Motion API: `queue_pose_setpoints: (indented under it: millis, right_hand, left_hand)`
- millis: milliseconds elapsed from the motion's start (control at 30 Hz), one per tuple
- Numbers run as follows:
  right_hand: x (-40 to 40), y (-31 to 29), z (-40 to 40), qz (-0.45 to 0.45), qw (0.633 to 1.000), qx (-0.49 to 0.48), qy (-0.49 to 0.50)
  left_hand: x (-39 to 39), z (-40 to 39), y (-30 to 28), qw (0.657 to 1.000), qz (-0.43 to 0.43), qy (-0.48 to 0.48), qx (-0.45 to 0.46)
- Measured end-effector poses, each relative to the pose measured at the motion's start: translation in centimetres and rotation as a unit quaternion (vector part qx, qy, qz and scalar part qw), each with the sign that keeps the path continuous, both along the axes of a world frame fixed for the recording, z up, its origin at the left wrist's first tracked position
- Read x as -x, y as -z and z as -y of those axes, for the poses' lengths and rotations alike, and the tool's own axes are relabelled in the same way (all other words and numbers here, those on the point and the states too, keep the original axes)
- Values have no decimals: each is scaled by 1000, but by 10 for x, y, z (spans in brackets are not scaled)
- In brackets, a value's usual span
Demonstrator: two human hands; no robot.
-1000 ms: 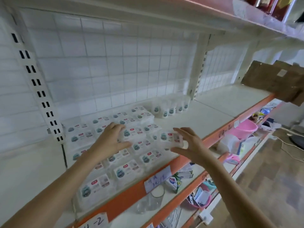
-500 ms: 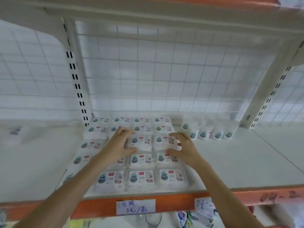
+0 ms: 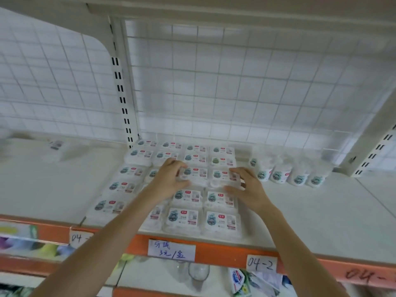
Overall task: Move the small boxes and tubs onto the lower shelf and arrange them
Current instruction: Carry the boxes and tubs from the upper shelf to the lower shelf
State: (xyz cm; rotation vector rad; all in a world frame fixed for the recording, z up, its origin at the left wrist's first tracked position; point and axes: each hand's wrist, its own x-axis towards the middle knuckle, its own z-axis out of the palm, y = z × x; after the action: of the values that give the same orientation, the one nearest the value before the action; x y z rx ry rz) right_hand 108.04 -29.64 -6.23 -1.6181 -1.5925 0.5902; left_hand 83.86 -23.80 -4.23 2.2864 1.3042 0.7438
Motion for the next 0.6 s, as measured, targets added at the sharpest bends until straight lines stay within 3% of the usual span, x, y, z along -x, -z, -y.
queue_pose_setpoints:
  millis: [367, 600]
  right_hand:
    - [11, -5, 2, 35, 998, 17, 41]
    - [26, -15, 17, 156, 983, 56, 83]
  left_hand:
    - [4, -3, 3, 1000, 0, 8, -13]
    - [0, 2, -2, 1000, -19, 2, 10]
